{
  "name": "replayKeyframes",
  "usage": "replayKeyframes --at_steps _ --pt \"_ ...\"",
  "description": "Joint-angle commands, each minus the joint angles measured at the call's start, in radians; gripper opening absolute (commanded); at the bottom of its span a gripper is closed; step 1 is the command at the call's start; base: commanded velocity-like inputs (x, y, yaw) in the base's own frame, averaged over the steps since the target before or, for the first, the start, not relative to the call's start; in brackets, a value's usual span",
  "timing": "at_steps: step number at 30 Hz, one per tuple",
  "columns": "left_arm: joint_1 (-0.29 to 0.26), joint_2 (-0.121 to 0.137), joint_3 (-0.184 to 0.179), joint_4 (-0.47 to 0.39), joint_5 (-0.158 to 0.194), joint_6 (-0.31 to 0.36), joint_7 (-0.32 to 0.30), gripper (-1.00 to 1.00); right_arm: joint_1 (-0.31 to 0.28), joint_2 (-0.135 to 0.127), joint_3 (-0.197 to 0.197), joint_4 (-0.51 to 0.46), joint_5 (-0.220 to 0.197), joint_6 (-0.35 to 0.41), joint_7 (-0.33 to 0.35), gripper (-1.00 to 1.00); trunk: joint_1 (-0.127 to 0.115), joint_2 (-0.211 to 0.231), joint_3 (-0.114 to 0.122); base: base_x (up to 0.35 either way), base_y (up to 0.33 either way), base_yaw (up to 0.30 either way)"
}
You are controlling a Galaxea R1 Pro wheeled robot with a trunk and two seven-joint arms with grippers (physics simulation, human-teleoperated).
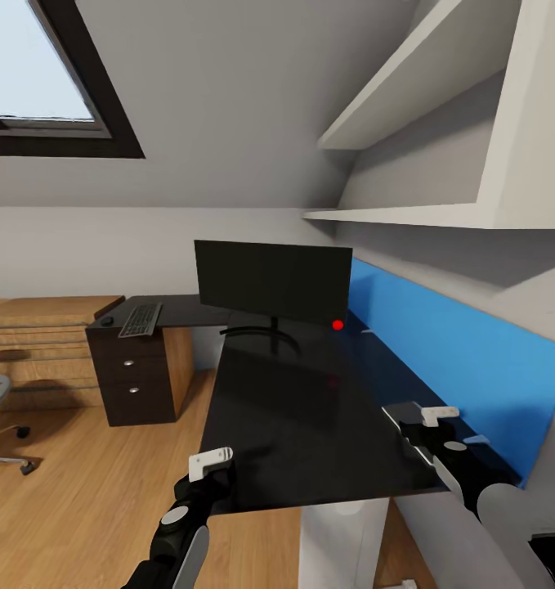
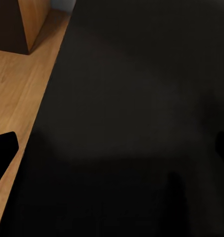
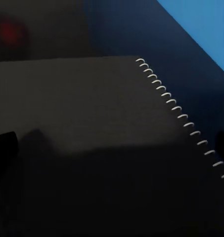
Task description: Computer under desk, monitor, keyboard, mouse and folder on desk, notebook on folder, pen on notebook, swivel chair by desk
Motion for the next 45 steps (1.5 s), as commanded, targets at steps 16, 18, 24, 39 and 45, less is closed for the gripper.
replayKeyframes --at_steps 16,18,24,39,45 --pt "-0.001 0.000 -0.002 -0.001 0.010 0.003 0.009 1.00 0.000 -0.001 0.012 0.045 -0.008 -0.005 -0.001 1.00 0.000 -0.001 -0.001 -0.098 0.077 0.000" --pt "-0.001 0.000 -0.002 -0.001 0.010 0.003 0.009 1.00 0.000 -0.001 0.012 0.045 -0.008 -0.005 -0.001 1.00 0.000 -0.001 -0.001 -0.024 0.013 0.000" --pt "-0.001 0.000 -0.002 -0.001 0.010 0.003 0.009 1.00 0.000 -0.001 0.012 0.045 -0.008 -0.006 -0.001 1.00 0.000 -0.001 -0.001 -0.009 0.005 0.000" --pt "-0.001 0.000 -0.002 -0.001 0.011 0.003 0.010 1.00 0.000 -0.001 0.012 0.045 -0.008 -0.009 -0.001 1.00 -0.027 0.048 0.021 0.000 0.000 0.000" --pt "-0.001 0.000 -0.002 -0.001 0.011 0.004 0.010 1.00 0.000 -0.001 0.012 0.043 -0.008 -0.010 -0.001 1.00 -0.050 0.090 0.039 0.000 0.000 0.000"
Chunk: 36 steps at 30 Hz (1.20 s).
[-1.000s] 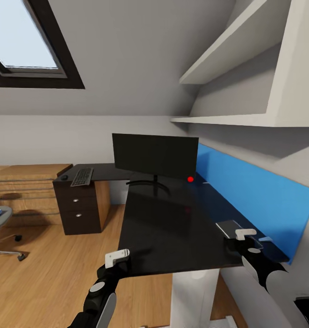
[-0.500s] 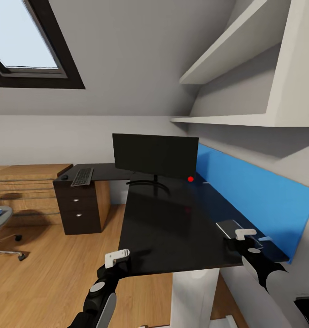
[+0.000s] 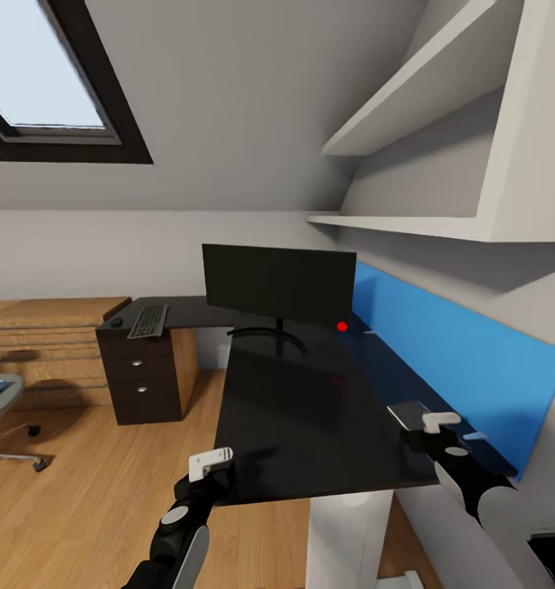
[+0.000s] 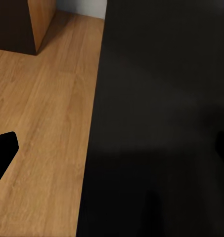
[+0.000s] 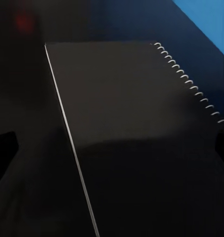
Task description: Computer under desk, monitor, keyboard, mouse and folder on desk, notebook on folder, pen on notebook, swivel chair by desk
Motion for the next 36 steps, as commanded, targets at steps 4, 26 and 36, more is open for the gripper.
replayKeyframes --at_steps 4,26,36 --pt "-0.001 0.000 -0.002 0.002 0.010 0.003 0.009 1.00 -0.001 -0.001 0.006 -0.004 -0.006 -0.005 -0.001 1.00 -0.016 0.028 0.011 0.000 0.000 0.000" --pt "-0.001 -0.001 -0.007 0.061 0.008 0.000 0.010 1.00 -0.001 -0.013 -0.166 -0.009 -0.006 -0.003 -0.001 1.00 -0.031 0.056 0.024 0.030 0.000 0.000" --pt "-0.001 -0.001 -0.006 0.062 0.008 0.000 0.010 1.00 -0.001 -0.014 -0.217 -0.009 -0.006 -0.002 0.000 1.00 -0.031 0.056 0.024 0.173 0.000 0.000"
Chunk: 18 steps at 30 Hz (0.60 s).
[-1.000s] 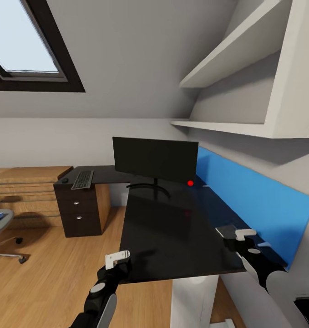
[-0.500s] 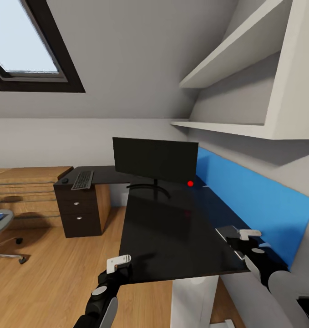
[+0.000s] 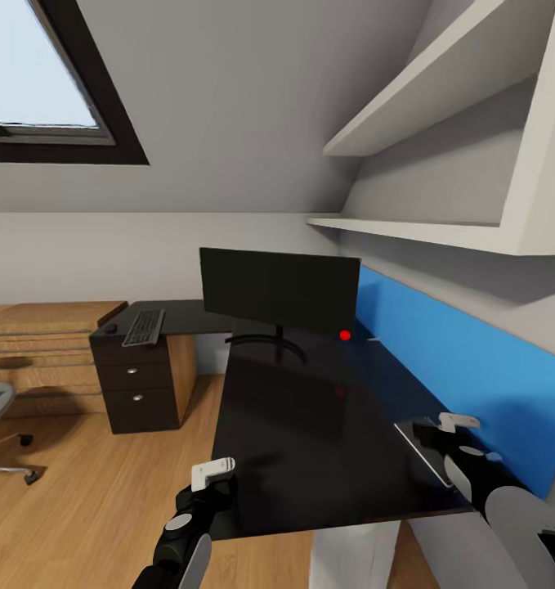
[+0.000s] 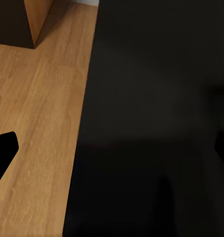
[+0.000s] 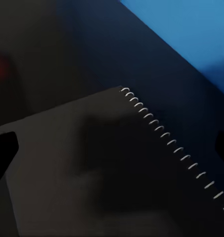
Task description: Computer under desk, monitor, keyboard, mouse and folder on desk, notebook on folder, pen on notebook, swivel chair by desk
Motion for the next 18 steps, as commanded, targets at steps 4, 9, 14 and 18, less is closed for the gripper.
replayKeyframes --at_steps 4,9,14,18 --pt "-0.001 0.000 -0.002 -0.001 0.010 0.002 0.009 1.00 -0.001 0.000 -0.003 0.001 -0.006 -0.004 0.000 1.00 0.000 -0.001 -0.001 0.222 0.000 0.000" --pt "-0.001 0.000 -0.002 -0.002 0.010 0.001 0.009 1.00 0.000 0.000 -0.004 0.001 -0.007 -0.004 -0.001 1.00 0.000 -0.001 -0.001 0.143 -0.082 0.000" --pt "-0.001 0.000 -0.002 -0.003 0.010 0.001 0.009 1.00 -0.001 0.000 -0.005 0.001 -0.007 -0.004 -0.001 1.00 0.000 -0.001 -0.001 0.167 -0.141 0.000" --pt "-0.001 0.000 -0.002 -0.006 0.010 0.001 0.009 1.00 -0.001 -0.001 -0.005 0.002 -0.007 -0.003 -0.001 1.00 0.000 -0.001 -0.001 0.037 -0.031 0.000"
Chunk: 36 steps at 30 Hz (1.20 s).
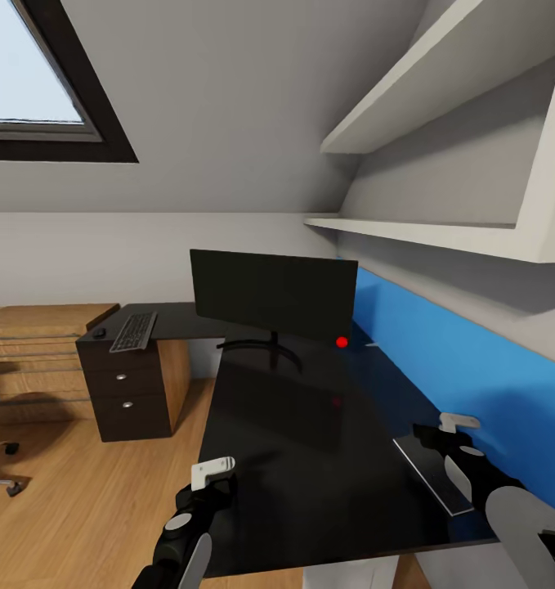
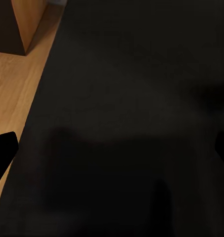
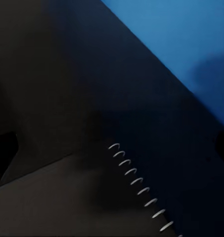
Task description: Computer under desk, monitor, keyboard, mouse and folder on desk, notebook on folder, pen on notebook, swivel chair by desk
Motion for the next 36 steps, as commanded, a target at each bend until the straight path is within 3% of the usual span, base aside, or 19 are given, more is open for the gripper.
replayKeyframes --at_steps 1,6,13,18,19,27,28,36 --pt "-0.001 0.000 -0.002 -0.002 0.011 0.002 0.009 1.00 -0.001 0.000 -0.002 0.001 -0.006 -0.004 0.000 1.00 0.000 -0.001 -0.001 0.013 -0.011 0.000" --pt "-0.001 0.000 -0.002 -0.013 0.011 0.002 0.009 1.00 -0.001 -0.001 -0.016 0.000 -0.006 0.020 -0.001 1.00 0.000 -0.001 -0.001 0.004 -0.004 0.000" --pt "-0.001 0.000 -0.002 -0.015 0.011 0.002 0.009 1.00 -0.001 -0.003 -0.059 -0.041 -0.006 0.129 -0.001 1.00 0.000 -0.001 -0.001 0.000 0.000 0.000" --pt "-0.001 0.000 -0.002 -0.015 0.011 0.002 0.009 1.00 -0.001 -0.004 -0.114 -0.080 -0.005 0.166 0.000 1.00 0.000 -0.001 -0.001 0.000 0.000 0.000" --pt "-0.001 0.000 -0.002 -0.016 0.011 0.002 0.008 1.00 -0.001 -0.006 -0.146 -0.092 -0.005 0.176 0.003 1.00 0.000 -0.001 -0.001 0.000 0.000 0.000" --pt "-0.001 0.000 -0.002 -0.020 0.011 0.002 0.008 1.00 -0.001 -0.014 -0.158 -0.095 -0.006 0.216 0.008 1.00 0.000 -0.001 -0.001 0.000 0.000 0.000" --pt "-0.001 -0.001 -0.013 -0.029 0.011 0.002 0.008 1.00 -0.001 -0.020 -0.160 -0.096 -0.007 0.279 0.016 1.00 0.000 -0.001 -0.001 0.000 0.000 0.000" --pt "-0.001 -0.001 -0.042 -0.047 0.012 0.003 0.010 1.00 -0.001 -0.025 -0.162 -0.096 -0.008 0.304 0.029 1.00 0.011 -0.022 -0.011 0.000 0.000 0.000"
